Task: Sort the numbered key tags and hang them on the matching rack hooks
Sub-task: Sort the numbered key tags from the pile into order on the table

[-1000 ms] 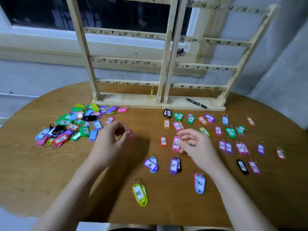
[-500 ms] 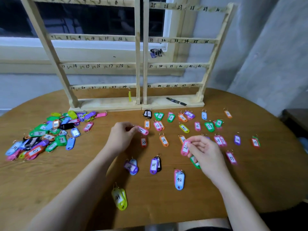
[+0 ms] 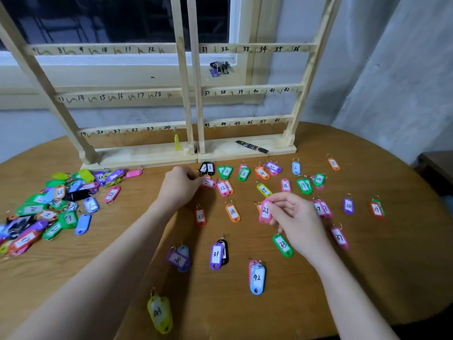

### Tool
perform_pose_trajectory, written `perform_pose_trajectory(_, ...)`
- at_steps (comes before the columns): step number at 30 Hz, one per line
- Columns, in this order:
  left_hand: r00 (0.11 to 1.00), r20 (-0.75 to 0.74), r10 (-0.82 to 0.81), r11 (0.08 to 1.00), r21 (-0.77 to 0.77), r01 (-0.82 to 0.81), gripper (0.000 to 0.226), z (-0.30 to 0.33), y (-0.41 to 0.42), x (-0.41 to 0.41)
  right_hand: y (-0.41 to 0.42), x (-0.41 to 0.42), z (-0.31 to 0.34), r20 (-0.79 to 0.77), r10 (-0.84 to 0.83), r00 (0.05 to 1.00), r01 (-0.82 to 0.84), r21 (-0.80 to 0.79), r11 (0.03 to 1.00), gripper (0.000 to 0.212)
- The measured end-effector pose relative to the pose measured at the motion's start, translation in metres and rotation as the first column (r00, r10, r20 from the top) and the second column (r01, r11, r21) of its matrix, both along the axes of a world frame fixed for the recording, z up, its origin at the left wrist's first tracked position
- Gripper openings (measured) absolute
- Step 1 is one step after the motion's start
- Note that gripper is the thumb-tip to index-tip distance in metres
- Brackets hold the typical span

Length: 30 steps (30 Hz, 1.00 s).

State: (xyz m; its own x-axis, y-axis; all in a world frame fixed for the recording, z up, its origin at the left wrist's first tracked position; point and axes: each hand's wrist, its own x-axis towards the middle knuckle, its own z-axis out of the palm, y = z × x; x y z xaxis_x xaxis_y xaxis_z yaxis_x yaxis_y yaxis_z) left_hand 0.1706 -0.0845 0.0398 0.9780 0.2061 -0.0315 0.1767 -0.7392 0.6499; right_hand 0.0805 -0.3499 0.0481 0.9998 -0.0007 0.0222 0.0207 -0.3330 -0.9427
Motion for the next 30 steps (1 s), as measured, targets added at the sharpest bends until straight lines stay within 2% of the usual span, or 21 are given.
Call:
perform_pose_trajectory(6,1.0,0.025,0.01,1.0,0.001,-0.01,0.02,0.003,-0.001,-0.002,-0.004,0.004,-0.003,0.016,0.002,1.0,-0.002,-0.037,0.999,0.016)
perform_pose_trajectory(10,0.995,0.101,-0.007,1.0,0.026,0.005,0.015,0.005,-0.003,-0.009,-0.012,0.002,-0.003,0.039,-0.021,0.999,0.023,-0.057,0.998,0.016)
perform_pose_trajectory(17,0.947,0.208,-0.245,0.968,0.107,0.227,0.007,0.012,-0.027,-0.019,-0.04,0.0,-0.006,0.068,-0.134,0.989,0.144,-0.167,0.975,0.015)
perform_pose_trajectory(21,0.905,0.216,-0.366,0.93,0.131,0.345,0.009,0.012,-0.045,-0.022,-0.046,0.005,-0.011,0.105,-0.096,0.99,0.125,-0.313,0.942,0.012)
perform_pose_trajectory(24,0.881,0.226,-0.416,0.909,0.136,0.394,0.011,0.01,-0.056,-0.027,-0.039,0.014,-0.014,0.124,-0.037,0.992,0.082,-0.38,0.921,0.005)
perform_pose_trajectory(30,0.878,0.221,-0.424,0.903,0.171,0.393,0.008,0.006,-0.054,-0.034,-0.017,0.033,-0.014,0.141,-0.004,0.99,0.065,-0.43,0.9,0.01)
